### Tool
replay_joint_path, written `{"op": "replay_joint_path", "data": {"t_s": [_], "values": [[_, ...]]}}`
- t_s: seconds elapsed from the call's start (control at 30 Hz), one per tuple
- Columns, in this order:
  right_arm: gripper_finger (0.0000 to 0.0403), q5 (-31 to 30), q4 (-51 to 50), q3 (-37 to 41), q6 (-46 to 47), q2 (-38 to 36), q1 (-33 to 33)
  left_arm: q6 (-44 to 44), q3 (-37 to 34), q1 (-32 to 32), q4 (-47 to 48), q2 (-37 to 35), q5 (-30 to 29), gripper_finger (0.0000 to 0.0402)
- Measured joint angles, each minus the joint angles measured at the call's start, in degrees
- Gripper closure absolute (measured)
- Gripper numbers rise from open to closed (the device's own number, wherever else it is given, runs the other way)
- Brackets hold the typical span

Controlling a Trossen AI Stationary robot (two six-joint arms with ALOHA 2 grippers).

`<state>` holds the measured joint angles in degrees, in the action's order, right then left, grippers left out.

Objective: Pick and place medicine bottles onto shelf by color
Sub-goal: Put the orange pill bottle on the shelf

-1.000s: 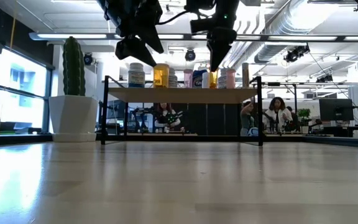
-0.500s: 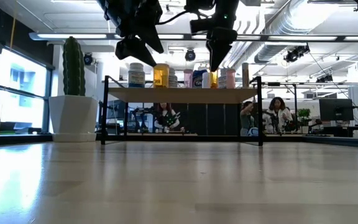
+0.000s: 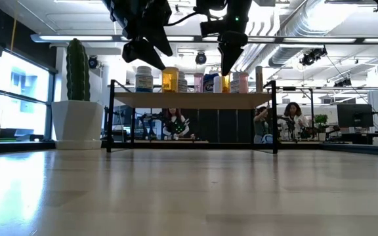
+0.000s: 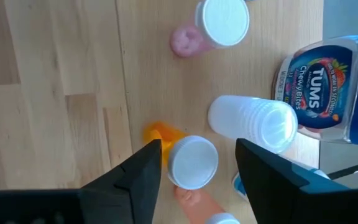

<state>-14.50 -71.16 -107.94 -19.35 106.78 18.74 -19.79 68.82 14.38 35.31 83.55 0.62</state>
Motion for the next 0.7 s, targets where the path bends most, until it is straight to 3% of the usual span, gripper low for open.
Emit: {"op": "replay_joint_path", "data": {"t_s": [0.7], "values": [[0.0206, 0.3, -1.46, 0.02, 7.16, -3.48, -0.21, 0.46, 0.01, 0.01, -0.06, 0.0, -0.06, 0.0177]]}}
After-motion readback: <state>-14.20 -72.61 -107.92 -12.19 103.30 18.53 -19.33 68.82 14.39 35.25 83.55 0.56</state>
